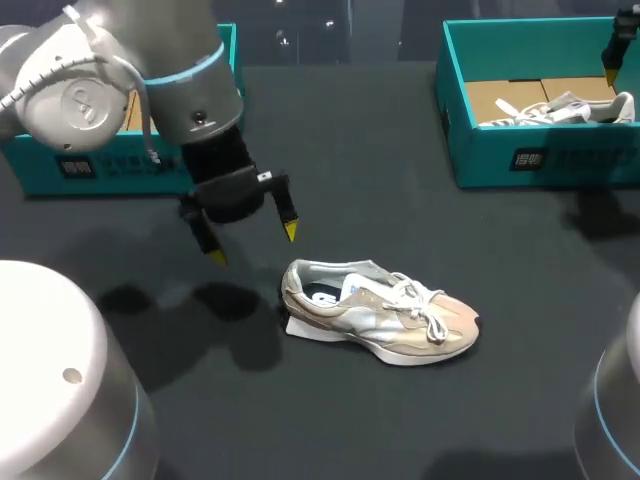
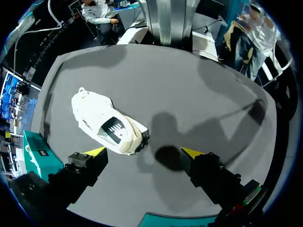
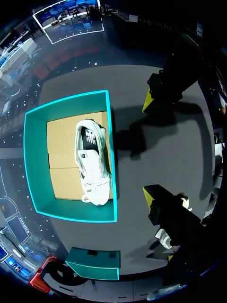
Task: Take the shoe out of the shoebox, open the shoe tongue, remove and reinsert the insole, then place the shoe into the shoebox
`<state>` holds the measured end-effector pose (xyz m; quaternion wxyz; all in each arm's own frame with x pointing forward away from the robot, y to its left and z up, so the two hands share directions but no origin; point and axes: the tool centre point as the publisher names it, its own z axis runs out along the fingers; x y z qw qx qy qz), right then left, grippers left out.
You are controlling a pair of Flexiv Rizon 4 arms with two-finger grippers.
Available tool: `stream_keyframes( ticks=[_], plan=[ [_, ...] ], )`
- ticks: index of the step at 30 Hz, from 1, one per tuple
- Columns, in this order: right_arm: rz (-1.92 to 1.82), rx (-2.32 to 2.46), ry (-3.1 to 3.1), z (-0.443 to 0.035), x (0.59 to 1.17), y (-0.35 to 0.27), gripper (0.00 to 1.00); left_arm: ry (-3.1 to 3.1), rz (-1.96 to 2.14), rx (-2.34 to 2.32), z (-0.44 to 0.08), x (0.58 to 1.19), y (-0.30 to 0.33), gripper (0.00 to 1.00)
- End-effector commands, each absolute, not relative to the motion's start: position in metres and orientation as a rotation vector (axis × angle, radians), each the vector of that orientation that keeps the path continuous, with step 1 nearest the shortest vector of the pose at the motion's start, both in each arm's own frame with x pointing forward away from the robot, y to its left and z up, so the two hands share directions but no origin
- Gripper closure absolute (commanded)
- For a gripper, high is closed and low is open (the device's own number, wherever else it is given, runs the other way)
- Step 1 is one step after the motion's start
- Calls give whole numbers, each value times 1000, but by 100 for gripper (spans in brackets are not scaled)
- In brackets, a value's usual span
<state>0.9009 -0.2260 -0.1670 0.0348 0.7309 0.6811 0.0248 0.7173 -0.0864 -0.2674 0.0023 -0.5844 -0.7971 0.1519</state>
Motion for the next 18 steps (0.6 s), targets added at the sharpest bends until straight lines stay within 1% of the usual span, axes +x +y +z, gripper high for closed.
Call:
stream_keyframes(
  ticks=[1,8,12,18],
  plan=[
    [75,2247,2092,-167,901,-226,0,-2554,596,-1858,-269,718,-79,0],
    [75,2247,2092,-167,901,-226,0,-2554,596,-1858,-269,718,-79,0],
    [75,2247,2092,-167,901,-226,0,-2729,921,-1473,-255,727,-62,0],
    [75,2247,2092,-167,901,-226,0,-2833,1183,-1058,-252,735,-37,0]
  ],
)
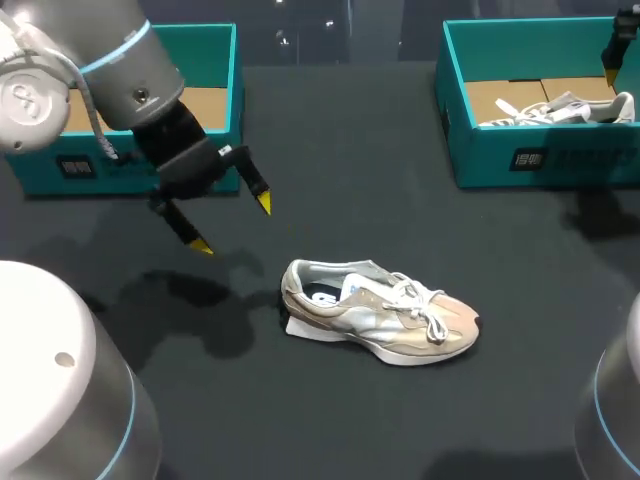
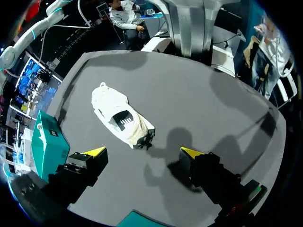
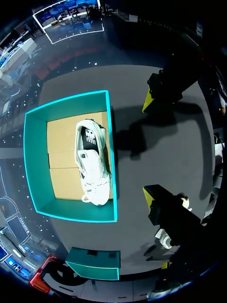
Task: Take the shoe out of the shoebox, open the shoe tongue, remove and reinsert the insole, then place the shoe into the shoebox
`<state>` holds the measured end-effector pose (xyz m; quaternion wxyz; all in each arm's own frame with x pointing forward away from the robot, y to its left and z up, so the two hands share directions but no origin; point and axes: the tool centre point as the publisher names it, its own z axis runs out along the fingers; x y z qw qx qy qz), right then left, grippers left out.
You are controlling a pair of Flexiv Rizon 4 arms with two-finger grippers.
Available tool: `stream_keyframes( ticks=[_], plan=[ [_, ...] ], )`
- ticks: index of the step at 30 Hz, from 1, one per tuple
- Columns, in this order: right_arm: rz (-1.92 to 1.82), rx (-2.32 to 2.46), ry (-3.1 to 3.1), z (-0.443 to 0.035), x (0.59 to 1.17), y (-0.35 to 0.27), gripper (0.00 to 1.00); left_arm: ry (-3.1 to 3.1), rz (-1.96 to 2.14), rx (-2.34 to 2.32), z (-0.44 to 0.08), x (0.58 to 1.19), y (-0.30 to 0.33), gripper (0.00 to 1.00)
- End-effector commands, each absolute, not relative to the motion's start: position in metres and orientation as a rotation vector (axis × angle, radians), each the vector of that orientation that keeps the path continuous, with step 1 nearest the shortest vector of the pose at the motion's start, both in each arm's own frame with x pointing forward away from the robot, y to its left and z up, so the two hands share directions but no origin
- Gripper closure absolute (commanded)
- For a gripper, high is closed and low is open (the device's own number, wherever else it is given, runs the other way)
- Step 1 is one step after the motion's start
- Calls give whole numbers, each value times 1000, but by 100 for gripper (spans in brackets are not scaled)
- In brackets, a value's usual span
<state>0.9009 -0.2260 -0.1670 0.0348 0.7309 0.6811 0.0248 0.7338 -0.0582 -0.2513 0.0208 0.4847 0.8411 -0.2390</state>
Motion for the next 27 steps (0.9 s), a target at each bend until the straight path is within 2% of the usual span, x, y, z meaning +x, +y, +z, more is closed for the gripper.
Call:
stream_keyframes(
  ticks=[1,5,17,27],
  plan=[
    [75,2247,2092,-167,901,-226,0,2652,-1134,933,-253,735,-33,0],
    [75,2247,2092,-167,901,-226,0,2704,-1352,568,-258,732,-22,0],
    [75,2247,2092,-167,901,-226,0,2704,-1352,568,-258,732,-22,0],
    [75,2247,2092,-167,901,-226,0,2659,-1571,243,-282,724,-18,0]
  ],
)
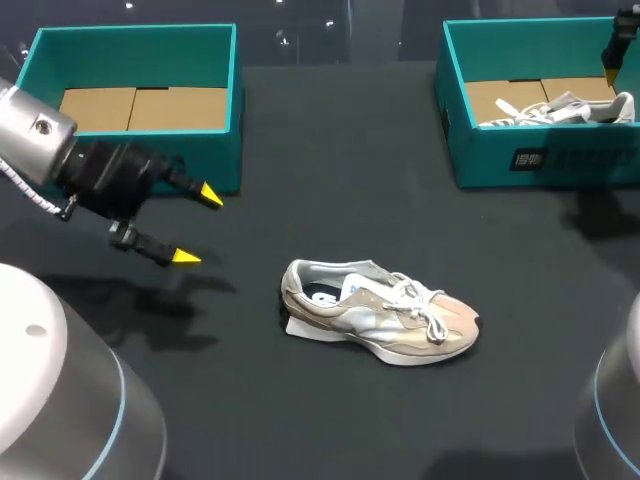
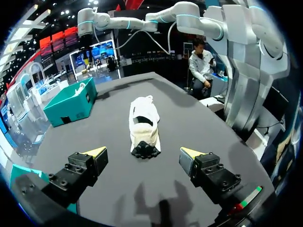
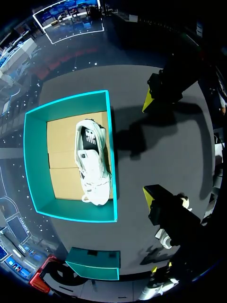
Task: Take the shoe out of the shoebox, open the shoe tongue, remove and reinsert the insole, then place the shoe into the shoebox
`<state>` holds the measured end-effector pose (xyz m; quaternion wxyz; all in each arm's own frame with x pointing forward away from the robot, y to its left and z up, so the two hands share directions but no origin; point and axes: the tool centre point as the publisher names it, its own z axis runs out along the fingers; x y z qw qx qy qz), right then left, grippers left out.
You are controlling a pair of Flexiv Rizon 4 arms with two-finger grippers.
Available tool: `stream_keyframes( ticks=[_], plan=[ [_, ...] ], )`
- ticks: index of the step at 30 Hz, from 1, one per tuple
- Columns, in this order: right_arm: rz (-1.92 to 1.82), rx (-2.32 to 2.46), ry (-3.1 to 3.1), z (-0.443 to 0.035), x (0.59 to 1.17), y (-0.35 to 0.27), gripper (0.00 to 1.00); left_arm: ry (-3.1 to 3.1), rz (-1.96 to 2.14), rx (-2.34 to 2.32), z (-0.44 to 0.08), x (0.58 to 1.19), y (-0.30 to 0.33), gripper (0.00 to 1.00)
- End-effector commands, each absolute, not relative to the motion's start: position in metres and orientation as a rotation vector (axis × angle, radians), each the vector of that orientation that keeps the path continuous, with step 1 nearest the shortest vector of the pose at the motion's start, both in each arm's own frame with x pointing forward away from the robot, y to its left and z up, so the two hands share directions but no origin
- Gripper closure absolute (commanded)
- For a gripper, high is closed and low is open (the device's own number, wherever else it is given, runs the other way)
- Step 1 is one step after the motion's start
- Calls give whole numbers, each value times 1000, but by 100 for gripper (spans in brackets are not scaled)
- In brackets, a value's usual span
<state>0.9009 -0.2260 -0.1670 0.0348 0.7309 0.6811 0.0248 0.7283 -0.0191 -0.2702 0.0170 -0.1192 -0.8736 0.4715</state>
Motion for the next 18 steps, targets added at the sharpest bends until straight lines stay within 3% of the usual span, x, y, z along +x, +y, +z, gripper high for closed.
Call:
stream_keyframes(
  ticks=[1,6,18],
  plan=[
    [75,2247,2092,-167,901,-226,0,-2725,1638,-211,-283,723,-18,0],
    [75,2247,2092,-167,901,-226,0,-2667,1667,-2,-292,724,-17,0],
    [75,2247,2092,-167,901,-226,0,-2664,1648,-54,-312,719,-16,0]
  ],
)
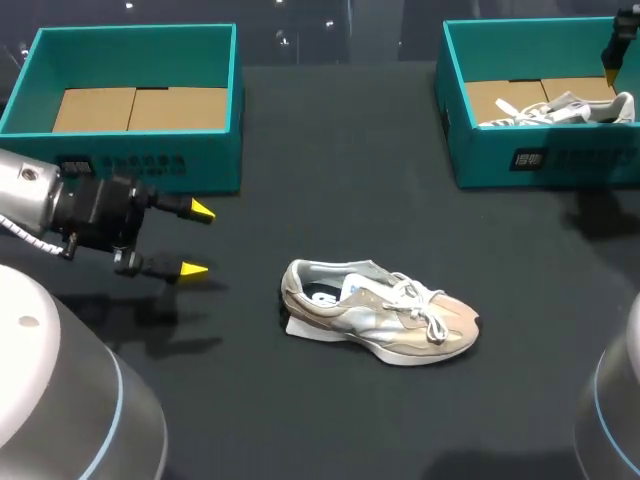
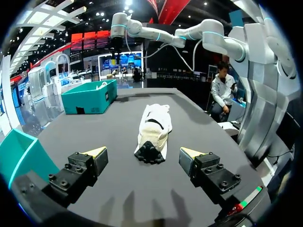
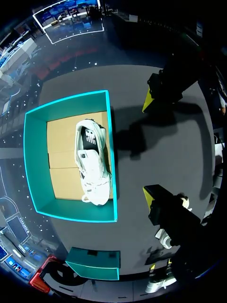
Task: Take the shoe out of the shoebox, open the shoe tongue, remove and reinsert the insole, then place the shoe into the shoebox
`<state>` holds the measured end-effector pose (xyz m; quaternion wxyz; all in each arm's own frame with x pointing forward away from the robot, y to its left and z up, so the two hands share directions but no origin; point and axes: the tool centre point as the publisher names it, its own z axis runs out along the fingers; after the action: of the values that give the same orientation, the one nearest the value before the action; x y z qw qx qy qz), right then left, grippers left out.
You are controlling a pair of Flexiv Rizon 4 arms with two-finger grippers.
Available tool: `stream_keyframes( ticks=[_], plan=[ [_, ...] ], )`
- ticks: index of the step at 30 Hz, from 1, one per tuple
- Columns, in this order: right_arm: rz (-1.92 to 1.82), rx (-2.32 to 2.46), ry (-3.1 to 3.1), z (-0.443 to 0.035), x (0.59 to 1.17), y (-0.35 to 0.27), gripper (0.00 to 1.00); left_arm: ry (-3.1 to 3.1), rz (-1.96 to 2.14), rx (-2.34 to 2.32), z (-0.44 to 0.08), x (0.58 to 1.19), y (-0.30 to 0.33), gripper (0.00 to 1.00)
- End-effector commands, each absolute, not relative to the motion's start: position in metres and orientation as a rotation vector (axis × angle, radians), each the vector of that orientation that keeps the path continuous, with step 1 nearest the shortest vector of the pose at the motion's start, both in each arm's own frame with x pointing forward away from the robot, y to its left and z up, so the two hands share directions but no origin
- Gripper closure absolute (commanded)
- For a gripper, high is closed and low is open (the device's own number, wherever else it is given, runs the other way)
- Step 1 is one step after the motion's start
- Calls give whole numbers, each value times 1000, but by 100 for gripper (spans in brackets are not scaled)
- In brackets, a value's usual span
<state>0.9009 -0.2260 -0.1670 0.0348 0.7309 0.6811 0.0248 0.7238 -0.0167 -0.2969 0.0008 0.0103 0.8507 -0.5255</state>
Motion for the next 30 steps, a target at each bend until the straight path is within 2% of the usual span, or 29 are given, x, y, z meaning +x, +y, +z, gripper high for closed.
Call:
stream_keyframes(
  ticks=[1,12,30],
  plan=[
    [75,2247,2092,-167,901,-226,0,2679,-1662,54,-319,720,-15,0],
    [75,2247,2092,-167,901,-226,0,2708,-1732,55,-371,728,-9,0],
    [75,2247,2092,-167,901,-226,0,2694,-1775,84,-389,729,-37,0]
  ],
)
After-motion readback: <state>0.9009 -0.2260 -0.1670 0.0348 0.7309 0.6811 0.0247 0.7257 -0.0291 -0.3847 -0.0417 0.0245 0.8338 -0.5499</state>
